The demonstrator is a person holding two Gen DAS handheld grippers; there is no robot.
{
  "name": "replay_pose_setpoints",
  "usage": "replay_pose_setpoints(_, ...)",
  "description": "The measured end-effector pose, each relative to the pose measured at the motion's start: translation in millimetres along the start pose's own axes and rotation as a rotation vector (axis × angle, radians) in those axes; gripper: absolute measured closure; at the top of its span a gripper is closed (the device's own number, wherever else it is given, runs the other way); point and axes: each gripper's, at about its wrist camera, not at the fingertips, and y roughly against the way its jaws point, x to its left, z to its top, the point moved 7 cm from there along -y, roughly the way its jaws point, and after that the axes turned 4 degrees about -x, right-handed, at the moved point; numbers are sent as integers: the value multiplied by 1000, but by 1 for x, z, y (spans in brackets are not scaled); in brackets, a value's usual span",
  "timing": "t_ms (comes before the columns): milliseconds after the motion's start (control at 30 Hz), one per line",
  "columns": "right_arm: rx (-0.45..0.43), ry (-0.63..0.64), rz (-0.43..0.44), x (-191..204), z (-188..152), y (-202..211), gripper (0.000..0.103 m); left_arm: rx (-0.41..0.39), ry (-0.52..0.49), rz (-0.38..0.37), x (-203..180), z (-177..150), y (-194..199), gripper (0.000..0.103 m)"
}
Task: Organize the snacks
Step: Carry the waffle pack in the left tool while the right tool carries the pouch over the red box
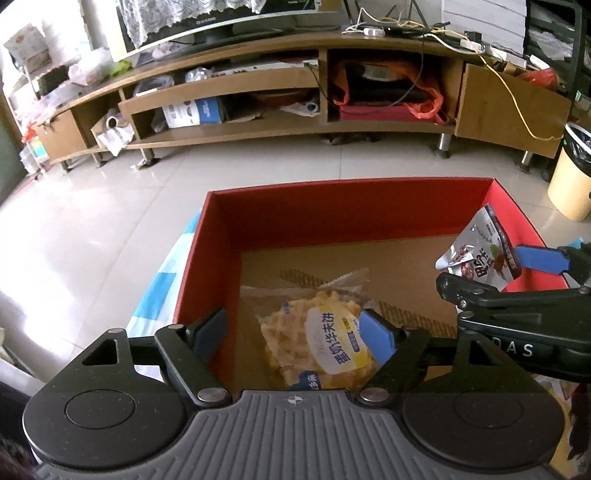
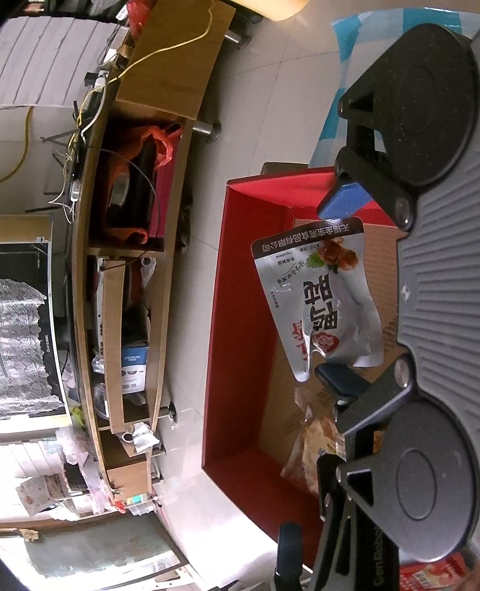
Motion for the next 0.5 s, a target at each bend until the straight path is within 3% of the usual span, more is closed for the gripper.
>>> replay_pose_setpoints(500, -28, -80, 81, -6, 8, 10, 17, -20, 69, -7, 16, 9, 12, 14)
